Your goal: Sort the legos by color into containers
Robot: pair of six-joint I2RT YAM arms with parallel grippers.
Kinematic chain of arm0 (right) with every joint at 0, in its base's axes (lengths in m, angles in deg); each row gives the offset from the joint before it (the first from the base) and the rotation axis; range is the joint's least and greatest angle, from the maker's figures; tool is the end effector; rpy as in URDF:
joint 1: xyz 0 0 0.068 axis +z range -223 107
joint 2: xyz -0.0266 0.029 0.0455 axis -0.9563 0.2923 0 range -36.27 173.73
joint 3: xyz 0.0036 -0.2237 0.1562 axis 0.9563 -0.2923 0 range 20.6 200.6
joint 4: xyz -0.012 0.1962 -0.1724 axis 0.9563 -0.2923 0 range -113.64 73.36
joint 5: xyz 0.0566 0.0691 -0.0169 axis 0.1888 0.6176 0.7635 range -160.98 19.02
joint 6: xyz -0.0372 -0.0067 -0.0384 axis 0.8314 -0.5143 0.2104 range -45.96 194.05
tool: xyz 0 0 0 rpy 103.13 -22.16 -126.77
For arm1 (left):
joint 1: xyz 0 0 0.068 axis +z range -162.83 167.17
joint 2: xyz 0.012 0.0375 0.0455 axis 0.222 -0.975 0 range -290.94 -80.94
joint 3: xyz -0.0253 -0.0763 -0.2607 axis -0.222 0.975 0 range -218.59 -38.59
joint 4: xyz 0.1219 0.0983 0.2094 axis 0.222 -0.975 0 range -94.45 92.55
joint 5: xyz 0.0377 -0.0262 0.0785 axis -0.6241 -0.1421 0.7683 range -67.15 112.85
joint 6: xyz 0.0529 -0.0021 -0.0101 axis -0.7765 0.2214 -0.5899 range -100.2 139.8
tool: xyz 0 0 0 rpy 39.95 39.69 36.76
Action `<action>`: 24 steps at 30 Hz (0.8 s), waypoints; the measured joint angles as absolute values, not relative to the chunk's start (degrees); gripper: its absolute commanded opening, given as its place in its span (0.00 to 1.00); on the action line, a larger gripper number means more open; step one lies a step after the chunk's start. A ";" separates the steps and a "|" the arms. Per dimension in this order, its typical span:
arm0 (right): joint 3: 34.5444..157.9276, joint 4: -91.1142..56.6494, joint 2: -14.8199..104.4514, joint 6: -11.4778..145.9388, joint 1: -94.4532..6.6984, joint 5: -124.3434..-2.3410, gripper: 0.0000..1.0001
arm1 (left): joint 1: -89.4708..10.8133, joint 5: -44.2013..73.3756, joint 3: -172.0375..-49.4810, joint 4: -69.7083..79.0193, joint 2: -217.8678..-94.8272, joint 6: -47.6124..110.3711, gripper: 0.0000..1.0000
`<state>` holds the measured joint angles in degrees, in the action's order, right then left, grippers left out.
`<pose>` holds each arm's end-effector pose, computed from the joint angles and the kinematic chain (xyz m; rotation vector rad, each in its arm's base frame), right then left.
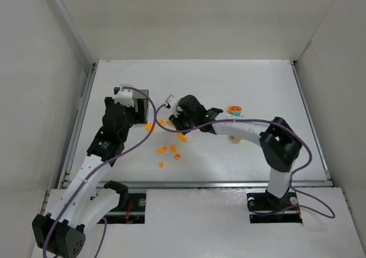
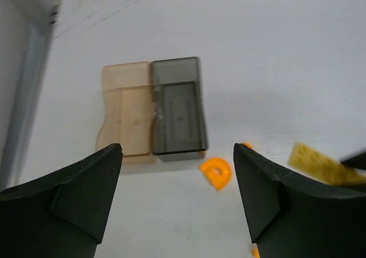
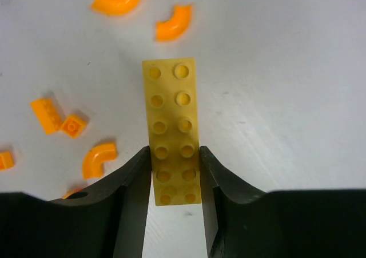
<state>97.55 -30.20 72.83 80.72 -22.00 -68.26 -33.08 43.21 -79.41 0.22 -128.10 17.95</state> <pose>0.2644 0.3291 0.2050 -1.1825 2.0992 0.4230 0.1890 -0.0565 0.3235 0.0682 1.7117 0.0676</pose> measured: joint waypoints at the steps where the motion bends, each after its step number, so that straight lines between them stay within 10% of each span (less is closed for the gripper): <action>1: 96.63 -29.85 70.30 80.66 -22.61 -68.98 0.00 | -33.08 39.86 -79.60 -0.10 -127.68 17.43 0.77; 12: 86.82 -17.57 47.98 81.07 -23.57 -78.58 0.00 | -33.12 1.46 -92.81 -1.28 -136.08 18.98 0.83; 24: 84.96 -14.53 43.92 81.31 -21.13 -82.80 0.00 | -33.34 -14.47 -101.00 -1.94 -149.26 24.36 0.82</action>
<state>84.96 -14.53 43.92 81.31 -21.13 -82.80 -33.34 -14.47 -101.00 -1.94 -149.26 24.36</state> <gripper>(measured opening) 0.413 0.841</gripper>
